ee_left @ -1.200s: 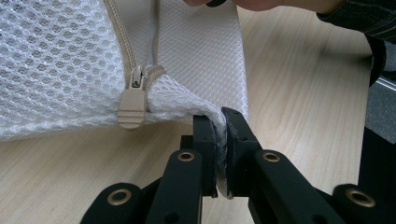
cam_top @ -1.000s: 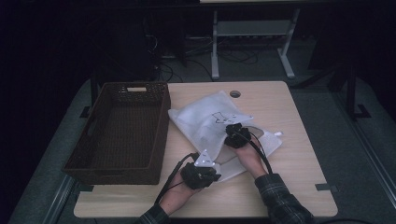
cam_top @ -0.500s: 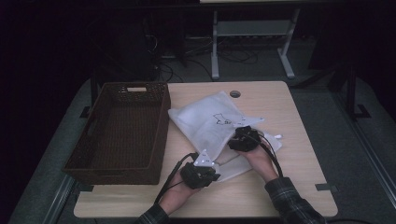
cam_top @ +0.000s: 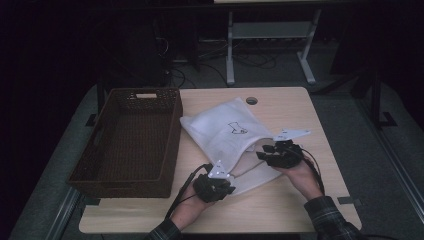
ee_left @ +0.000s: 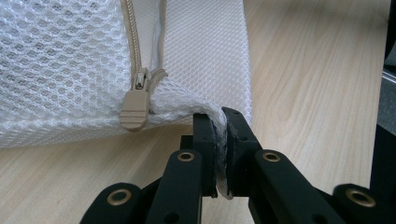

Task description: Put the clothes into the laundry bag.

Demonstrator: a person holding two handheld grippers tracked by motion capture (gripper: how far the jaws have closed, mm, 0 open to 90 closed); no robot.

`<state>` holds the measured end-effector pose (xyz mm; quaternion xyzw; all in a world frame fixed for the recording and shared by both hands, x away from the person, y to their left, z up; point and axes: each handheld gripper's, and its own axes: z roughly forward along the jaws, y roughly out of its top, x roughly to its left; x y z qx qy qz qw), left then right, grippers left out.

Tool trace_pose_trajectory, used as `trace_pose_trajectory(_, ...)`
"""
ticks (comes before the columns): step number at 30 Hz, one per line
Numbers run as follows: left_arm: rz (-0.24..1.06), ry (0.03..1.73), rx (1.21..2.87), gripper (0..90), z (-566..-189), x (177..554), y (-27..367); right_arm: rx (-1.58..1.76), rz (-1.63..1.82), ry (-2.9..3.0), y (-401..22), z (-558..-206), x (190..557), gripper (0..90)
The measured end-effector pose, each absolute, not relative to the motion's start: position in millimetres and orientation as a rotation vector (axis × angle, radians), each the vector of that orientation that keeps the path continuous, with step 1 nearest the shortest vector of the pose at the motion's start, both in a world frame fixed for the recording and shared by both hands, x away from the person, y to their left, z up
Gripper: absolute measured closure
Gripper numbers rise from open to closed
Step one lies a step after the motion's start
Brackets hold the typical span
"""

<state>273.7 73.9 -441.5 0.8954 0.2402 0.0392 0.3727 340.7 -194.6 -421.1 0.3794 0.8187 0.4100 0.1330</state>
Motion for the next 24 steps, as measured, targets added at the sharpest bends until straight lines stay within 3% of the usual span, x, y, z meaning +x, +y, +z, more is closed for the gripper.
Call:
trace_pose_trajectory(11,0.067,0.631,2.278,84.6,-442,276,75,1.295,1.086,2.256,-275,-434,344,56.5)
trace_pose_trajectory(16,0.089,0.633,2.278,84.3,-442,276,76,1.338,1.054,2.284,-281,-446,346,58.8)
trace_pose_trajectory(22,0.111,0.636,2.287,84.3,-442,276,78,1.358,0.999,2.299,-285,-452,343,51.7)
trace_pose_trajectory(24,0.112,0.638,2.289,84.4,-442,277,79,1.388,1.034,2.295,-291,-456,340,53.6)
